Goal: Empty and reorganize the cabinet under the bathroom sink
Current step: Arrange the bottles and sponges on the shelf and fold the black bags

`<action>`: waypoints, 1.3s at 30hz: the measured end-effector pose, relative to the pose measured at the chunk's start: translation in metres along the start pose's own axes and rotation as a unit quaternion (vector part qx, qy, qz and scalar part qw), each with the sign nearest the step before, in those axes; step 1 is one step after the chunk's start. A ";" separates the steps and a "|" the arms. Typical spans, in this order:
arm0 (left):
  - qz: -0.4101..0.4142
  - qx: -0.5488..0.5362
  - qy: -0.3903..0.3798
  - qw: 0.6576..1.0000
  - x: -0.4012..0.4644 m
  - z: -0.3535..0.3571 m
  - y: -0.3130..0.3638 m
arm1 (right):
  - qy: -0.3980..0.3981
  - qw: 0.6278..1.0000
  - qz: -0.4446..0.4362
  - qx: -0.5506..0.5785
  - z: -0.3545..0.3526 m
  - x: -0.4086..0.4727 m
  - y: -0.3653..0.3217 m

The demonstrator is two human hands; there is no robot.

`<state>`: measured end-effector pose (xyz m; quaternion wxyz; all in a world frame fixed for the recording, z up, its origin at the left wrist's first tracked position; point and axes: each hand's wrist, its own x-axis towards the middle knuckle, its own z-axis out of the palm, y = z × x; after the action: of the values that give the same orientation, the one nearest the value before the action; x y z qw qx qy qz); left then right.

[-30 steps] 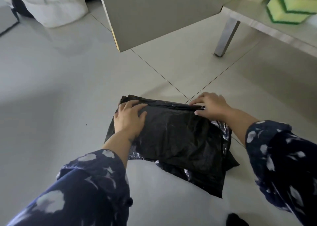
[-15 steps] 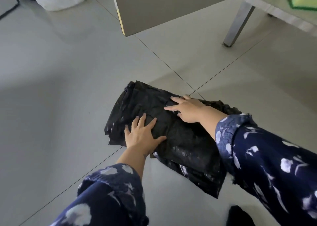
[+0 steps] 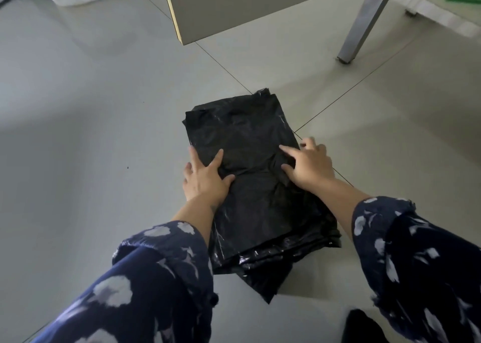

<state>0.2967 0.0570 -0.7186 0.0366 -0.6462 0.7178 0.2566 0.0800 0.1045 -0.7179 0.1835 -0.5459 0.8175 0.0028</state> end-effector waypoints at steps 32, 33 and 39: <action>0.112 -0.267 0.026 0.957 -0.020 -0.120 0.050 | -0.010 0.961 -0.026 0.277 -0.142 -0.035 0.037; 0.111 -0.311 0.026 0.943 -0.025 -0.130 0.058 | 0.007 0.947 -0.016 0.321 -0.154 -0.039 0.039; 0.161 -0.426 0.099 0.885 -0.057 -0.182 0.096 | 0.147 0.858 -0.014 0.492 -0.226 -0.071 0.039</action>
<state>0.2657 0.0366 -0.5083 -0.3556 -0.4971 0.6333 0.4747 0.0019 0.1369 -0.4930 0.3061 -0.3902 0.7220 -0.4824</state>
